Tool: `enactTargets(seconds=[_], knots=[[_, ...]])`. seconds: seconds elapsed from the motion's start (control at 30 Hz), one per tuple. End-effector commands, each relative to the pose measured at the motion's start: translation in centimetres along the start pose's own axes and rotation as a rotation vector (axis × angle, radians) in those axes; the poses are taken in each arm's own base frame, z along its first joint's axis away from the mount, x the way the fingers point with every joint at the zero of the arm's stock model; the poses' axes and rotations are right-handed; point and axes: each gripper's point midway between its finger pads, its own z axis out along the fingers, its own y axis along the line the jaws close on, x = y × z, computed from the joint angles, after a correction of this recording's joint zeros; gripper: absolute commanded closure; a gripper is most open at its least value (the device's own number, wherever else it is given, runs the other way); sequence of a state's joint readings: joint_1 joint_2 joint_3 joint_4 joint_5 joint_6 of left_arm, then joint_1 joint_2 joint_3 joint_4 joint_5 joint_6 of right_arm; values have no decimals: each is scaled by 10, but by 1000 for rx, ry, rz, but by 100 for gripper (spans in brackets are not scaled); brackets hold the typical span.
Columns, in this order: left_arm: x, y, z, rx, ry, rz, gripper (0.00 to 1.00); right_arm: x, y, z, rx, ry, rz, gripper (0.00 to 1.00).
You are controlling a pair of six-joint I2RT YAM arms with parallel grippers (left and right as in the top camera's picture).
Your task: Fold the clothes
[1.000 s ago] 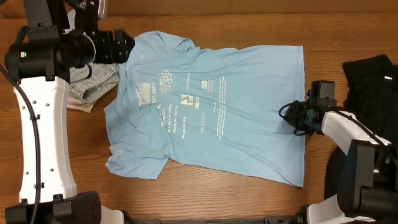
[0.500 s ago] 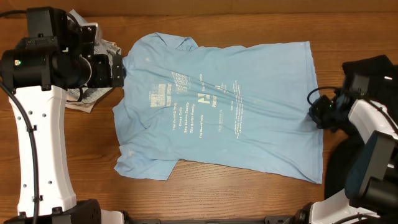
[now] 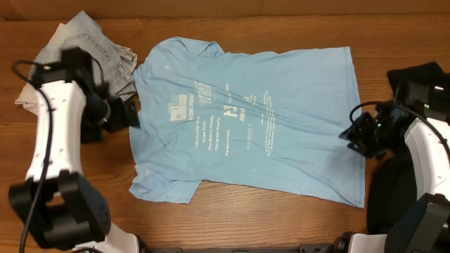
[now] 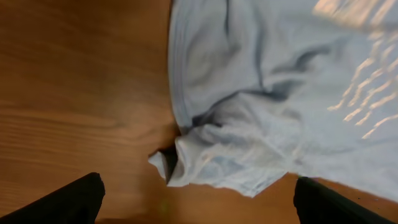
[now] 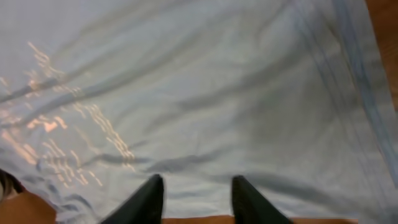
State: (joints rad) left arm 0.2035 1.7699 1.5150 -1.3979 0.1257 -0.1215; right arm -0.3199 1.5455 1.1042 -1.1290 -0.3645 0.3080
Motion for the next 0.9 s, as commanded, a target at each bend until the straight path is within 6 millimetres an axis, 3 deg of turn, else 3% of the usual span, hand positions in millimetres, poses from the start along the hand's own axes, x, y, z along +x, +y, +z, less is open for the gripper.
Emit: enactTargets(seconds=[0.0, 0.23, 0.33, 0.53, 0.6, 0.7, 0.87], knots=[[17, 0, 30, 19, 95, -17, 0, 15, -23, 15, 87, 42, 23, 55], [36, -11, 65, 121, 161, 57, 4, 49, -52, 46, 136, 135, 101, 56], [39, -10, 69, 121, 167, 73, 3, 60, -65, 55, 173, 154, 164, 50], [41, -19, 68, 181, 169, 148, 4, 84, -90, 73, 245, 179, 280, 47], [43, -30, 65, 249, 168, 169, 6, 85, -95, 80, 251, 164, 298, 51], [44, -40, 64, 288, 169, 200, 6, 80, -96, 87, 235, 129, 295, 65], [55, -44, 69, 281, 205, 217, 7, 67, -91, 87, 211, 94, 261, 64]])
